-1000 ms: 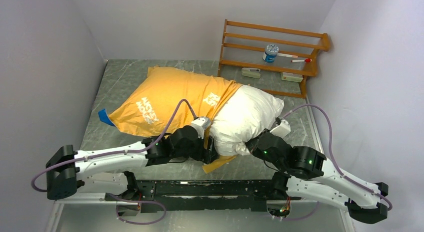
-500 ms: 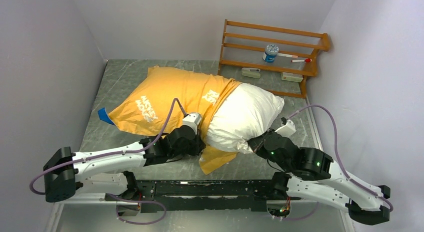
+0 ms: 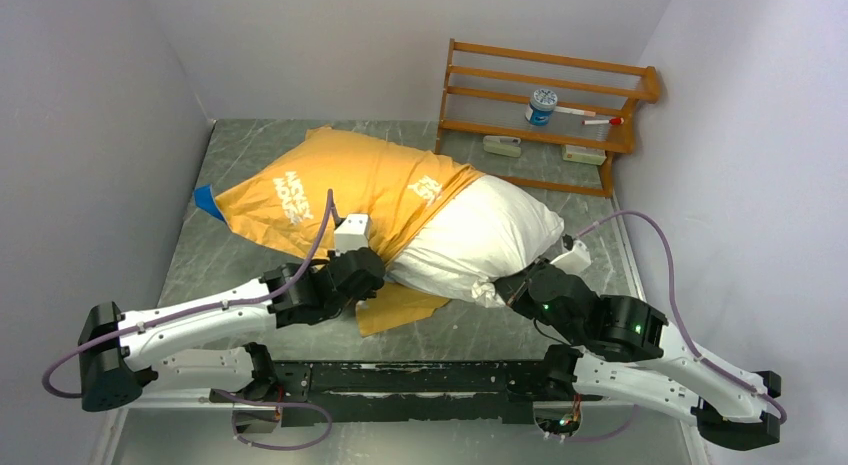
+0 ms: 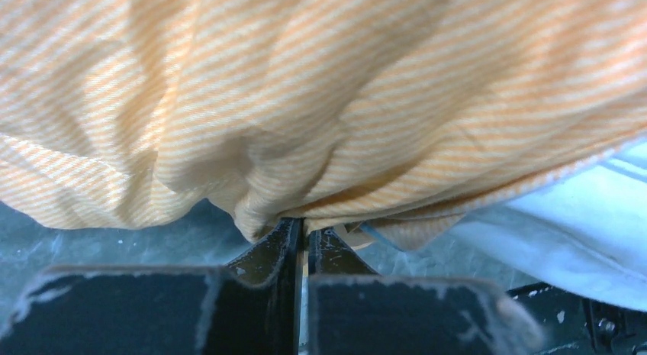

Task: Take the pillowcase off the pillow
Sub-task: Remove the pillow from the pillowcase.

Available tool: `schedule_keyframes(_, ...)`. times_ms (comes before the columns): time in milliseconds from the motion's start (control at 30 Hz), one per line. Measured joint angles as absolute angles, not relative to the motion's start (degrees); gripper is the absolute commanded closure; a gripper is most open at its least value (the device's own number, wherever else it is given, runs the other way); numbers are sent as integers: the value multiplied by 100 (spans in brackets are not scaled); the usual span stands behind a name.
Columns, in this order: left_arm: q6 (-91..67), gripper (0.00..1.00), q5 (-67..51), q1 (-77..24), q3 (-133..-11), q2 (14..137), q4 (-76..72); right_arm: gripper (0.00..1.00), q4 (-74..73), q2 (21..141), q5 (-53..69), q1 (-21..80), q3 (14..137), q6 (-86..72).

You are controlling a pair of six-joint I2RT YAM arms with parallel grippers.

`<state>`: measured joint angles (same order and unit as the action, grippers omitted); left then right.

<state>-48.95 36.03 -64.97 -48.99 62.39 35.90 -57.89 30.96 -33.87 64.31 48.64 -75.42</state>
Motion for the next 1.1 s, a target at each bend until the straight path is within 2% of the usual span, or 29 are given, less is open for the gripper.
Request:
schedule_keyframes(67,-4792,95,3538,-6497,-4790,6154,3457,84,-5736,3096,-3317,6436,4864,-7382)
schedule_keyframes(133,-4580,95,3350,-6488,-4543,5957,3194,66,-5605,3105,-3153,6434,4862,-7032)
schedule_keyframes(233,-4276,95,2906,-6449,-4176,5758,2812,51,-5437,3208,-2869,6425,4915,-6469)
schedule_keyframes(433,-4187,95,2567,-6536,-4062,5961,2633,37,-5677,3706,-2530,6418,5951,-5660)
schedule_keyframes(567,-4185,95,2484,-6593,-4021,6003,2556,28,-5629,3636,-2512,6418,6589,-5408)
schedule_keyframes(700,-4193,95,2316,-6740,-3896,6171,2512,25,-5323,3712,-2541,6410,7054,-5236)
schedule_keyframes(900,-4198,95,2320,-7067,-3870,6189,2539,22,-5349,4768,-3273,6410,7126,-5461)
schedule_keyframes(933,-4217,92,2346,-7122,-3872,6152,2558,22,-5347,4960,-3424,6410,6958,-5566)
schedule_keyframes(1100,-4556,52,2939,-7448,-4064,5494,3214,27,-4982,5677,-3573,6383,5448,-6040)
